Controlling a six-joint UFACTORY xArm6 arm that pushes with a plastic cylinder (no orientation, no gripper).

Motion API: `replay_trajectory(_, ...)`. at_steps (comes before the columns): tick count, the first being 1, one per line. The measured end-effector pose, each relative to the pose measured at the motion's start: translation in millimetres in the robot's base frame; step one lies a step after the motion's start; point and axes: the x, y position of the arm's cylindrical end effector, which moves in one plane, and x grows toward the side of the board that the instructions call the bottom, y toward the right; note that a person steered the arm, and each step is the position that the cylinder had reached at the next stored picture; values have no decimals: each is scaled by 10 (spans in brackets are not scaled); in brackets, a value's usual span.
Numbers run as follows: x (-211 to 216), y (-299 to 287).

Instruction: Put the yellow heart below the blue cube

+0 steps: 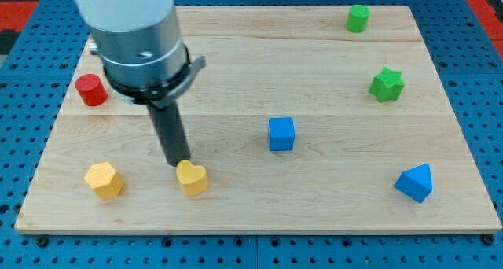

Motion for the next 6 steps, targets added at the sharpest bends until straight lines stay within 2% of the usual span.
replay_trajectory(2,41,-406)
replay_trajectory(3,187,-289)
replay_trajectory(4,300,-97)
replay_trajectory(6,355,1077)
